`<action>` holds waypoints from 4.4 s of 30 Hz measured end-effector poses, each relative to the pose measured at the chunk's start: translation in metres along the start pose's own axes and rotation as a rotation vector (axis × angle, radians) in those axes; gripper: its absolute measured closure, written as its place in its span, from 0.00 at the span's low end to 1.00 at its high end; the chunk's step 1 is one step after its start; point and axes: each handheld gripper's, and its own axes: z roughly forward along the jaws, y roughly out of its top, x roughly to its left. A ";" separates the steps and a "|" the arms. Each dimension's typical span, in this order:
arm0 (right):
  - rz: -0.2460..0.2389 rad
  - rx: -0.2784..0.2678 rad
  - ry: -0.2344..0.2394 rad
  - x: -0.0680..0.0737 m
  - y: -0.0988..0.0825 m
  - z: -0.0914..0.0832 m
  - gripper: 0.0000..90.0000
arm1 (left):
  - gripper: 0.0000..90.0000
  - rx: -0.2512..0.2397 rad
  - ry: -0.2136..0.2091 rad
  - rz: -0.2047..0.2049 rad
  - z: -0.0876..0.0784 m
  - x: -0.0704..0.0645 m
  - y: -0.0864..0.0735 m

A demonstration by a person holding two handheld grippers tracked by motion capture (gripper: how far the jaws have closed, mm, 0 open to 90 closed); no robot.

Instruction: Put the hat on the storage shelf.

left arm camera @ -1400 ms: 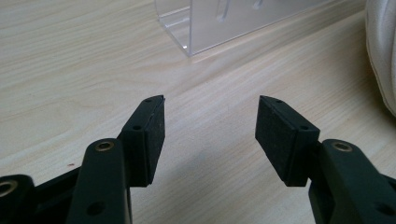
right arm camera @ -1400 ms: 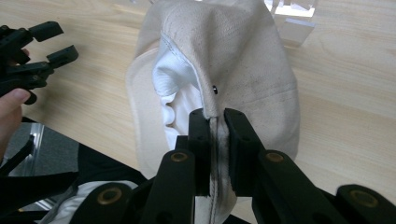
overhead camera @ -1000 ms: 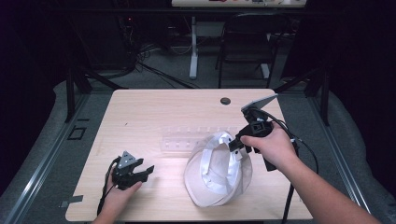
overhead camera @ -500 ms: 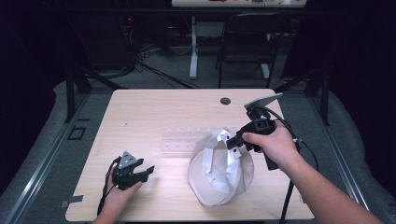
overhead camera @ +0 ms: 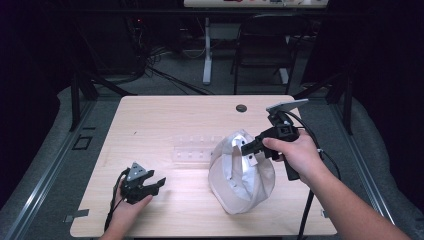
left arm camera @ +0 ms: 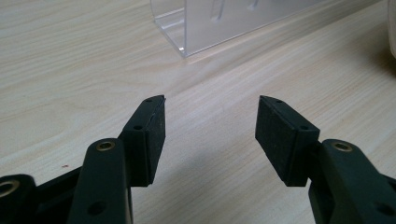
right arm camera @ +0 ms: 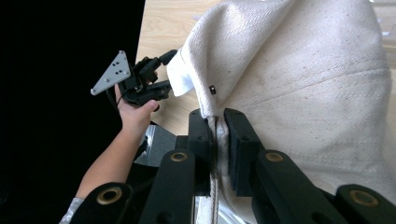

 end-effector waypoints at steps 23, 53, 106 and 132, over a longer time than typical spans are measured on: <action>0.007 -0.105 0.143 0.007 0.009 -0.021 0.91 | 0.48 -0.008 -0.024 0.030 -0.001 -0.014 0.002; 0.045 -0.220 0.208 0.015 0.039 -0.038 0.91 | 0.51 -0.135 -0.155 0.133 -0.014 -0.064 0.041; 0.071 -0.307 0.233 0.042 0.075 -0.024 0.91 | 0.76 -0.154 -0.023 0.296 0.041 -0.133 0.116; 0.057 -0.320 0.186 0.053 0.083 -0.011 0.91 | 0.91 -0.159 -0.130 0.214 0.033 -0.100 0.128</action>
